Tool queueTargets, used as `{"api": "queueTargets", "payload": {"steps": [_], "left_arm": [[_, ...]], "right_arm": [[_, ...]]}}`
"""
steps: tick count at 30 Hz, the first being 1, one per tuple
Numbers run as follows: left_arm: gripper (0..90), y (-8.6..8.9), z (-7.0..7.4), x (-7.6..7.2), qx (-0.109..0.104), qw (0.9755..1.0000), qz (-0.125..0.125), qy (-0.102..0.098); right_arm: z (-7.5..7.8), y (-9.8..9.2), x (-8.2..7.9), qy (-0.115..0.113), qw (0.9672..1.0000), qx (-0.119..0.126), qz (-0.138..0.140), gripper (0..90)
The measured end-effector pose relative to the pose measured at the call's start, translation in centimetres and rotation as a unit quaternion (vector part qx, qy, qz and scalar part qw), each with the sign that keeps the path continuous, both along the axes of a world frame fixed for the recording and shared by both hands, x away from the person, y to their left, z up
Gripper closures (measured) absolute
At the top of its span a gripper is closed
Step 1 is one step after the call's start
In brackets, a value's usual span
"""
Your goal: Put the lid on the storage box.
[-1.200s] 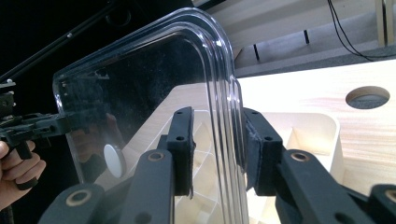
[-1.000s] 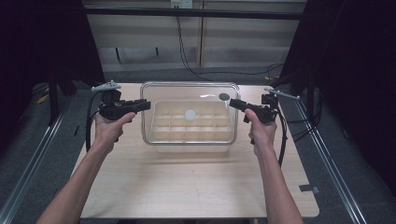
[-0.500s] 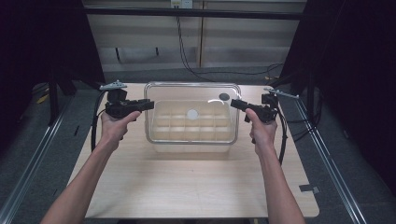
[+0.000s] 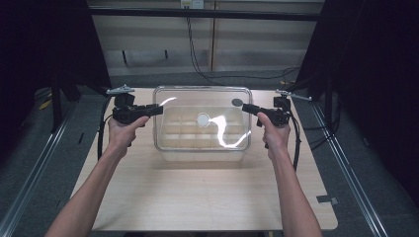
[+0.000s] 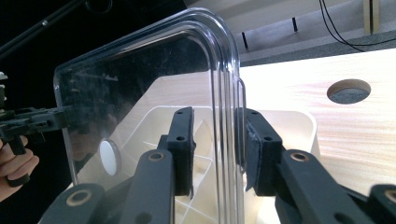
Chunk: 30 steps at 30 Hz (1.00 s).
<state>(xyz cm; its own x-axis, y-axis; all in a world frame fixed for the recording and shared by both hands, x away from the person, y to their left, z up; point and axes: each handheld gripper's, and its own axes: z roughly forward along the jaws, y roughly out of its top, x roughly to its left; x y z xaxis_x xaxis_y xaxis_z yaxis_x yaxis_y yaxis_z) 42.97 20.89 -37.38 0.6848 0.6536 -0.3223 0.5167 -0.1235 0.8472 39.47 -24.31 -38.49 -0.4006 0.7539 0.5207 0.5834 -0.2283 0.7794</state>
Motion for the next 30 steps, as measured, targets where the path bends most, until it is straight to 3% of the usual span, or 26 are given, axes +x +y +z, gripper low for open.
{"api": "queueTargets", "payload": {"steps": [2,12,30], "left_arm": [[67.6,-0.1,-0.1,0.0,-0.002,1.0,0.004,0.002],[65.8,-0.2,-1.0,1.2,-0.007,0.9999,0.003,0.014],[60.3,-0.6,-2.5,2.7,0.007,0.9993,0.004,0.036]], "right_arm": [[-0.1,0.0,0.3,0.003,0.9999,-0.01,0.002,66.6],[-0.9,0.0,1.2,0.012,0.9999,-0.009,-0.001,66.0],[-2.0,0.1,2.3,0.025,0.9996,-0.007,-0.01,64.9]]}}
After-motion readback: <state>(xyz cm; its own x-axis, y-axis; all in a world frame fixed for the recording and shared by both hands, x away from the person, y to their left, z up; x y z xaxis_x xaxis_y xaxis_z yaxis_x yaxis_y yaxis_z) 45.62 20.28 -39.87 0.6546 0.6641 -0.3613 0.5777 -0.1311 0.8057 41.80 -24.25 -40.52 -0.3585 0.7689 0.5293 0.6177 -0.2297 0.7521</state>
